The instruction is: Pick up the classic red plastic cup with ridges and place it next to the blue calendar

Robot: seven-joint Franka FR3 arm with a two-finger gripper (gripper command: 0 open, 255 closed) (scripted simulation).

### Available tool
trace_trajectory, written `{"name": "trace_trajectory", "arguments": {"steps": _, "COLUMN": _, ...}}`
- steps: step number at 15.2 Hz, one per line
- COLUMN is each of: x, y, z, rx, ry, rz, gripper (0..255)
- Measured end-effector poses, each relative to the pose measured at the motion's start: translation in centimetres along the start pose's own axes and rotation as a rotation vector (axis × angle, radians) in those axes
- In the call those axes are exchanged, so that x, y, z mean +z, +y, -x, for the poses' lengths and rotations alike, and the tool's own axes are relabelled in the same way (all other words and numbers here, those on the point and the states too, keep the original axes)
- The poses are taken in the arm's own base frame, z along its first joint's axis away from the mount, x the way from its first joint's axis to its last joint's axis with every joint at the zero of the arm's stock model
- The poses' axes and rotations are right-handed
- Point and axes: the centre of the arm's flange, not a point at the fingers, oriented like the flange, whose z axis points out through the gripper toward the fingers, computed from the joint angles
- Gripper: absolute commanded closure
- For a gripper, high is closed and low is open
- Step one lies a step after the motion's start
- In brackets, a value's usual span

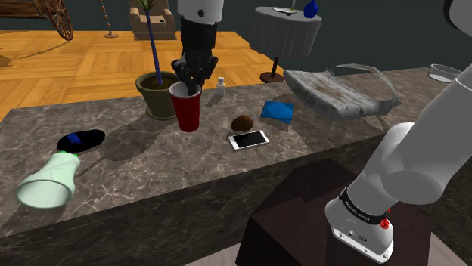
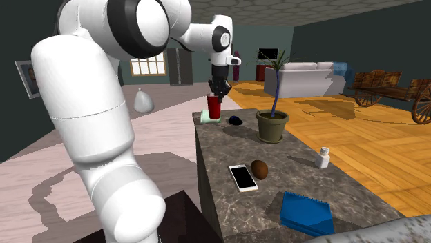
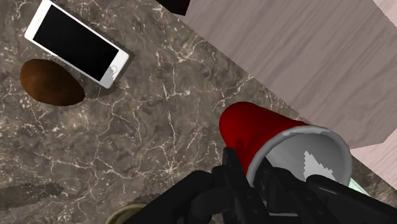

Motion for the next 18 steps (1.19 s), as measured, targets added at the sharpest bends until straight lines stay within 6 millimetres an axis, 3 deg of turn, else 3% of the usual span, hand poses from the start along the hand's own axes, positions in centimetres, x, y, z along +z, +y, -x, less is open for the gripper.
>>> {"name": "trace_trajectory", "arguments": {"steps": 18, "x": -3.0, "y": 20.8, "z": 11.4, "rx": 0.001, "ry": 0.000, "rz": 0.000, "gripper": 255}}
